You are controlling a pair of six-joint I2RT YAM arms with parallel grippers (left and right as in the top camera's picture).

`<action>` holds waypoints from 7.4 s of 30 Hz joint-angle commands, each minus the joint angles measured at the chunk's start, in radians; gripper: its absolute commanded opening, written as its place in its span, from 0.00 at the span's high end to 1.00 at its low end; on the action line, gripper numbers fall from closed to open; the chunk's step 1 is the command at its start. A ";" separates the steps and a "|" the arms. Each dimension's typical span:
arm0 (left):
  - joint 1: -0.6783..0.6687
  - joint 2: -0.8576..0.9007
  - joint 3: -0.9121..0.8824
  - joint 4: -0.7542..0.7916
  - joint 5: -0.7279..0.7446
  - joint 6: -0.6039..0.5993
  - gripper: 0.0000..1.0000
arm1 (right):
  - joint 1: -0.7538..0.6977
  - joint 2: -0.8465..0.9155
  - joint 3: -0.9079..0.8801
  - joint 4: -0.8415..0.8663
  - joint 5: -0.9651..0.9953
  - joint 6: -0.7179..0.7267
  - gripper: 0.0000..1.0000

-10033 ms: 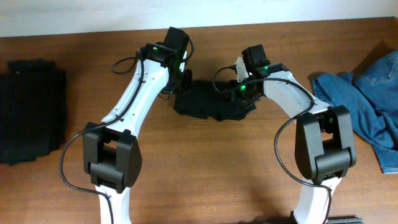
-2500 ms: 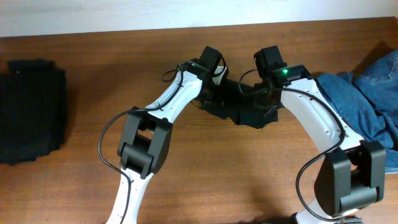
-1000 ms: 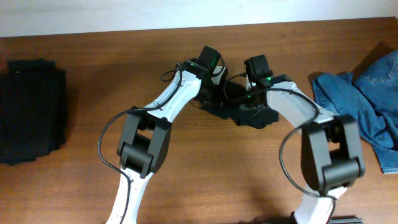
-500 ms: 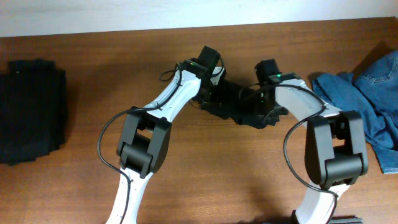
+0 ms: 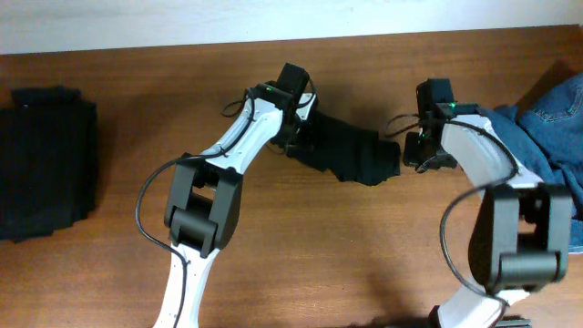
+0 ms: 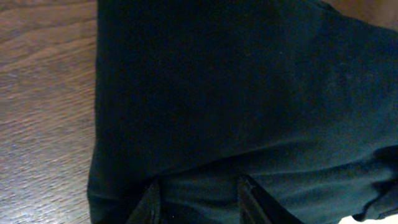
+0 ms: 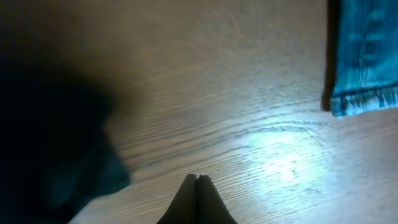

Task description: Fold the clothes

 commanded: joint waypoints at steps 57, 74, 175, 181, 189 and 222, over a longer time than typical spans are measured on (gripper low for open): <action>0.006 0.058 -0.020 0.051 -0.021 -0.002 0.90 | 0.060 0.164 0.014 0.073 0.080 0.016 0.96; 0.006 0.058 -0.020 0.117 0.018 -0.002 0.63 | 0.061 0.166 -0.072 0.174 -0.027 0.011 0.91; 0.022 0.058 -0.020 0.142 0.013 -0.002 0.87 | 0.072 0.098 -0.077 -0.125 -0.024 -0.018 0.90; 0.022 0.058 -0.020 0.142 0.013 -0.002 0.87 | 0.053 0.088 -0.075 -0.118 -0.032 -0.018 0.95; 0.024 0.058 -0.020 0.142 0.013 -0.002 0.87 | 0.055 -0.080 -0.006 -0.114 -0.127 -0.022 0.96; 0.024 0.058 -0.020 0.131 0.013 -0.002 0.86 | -0.016 0.141 -0.005 -0.016 -0.083 -0.123 0.96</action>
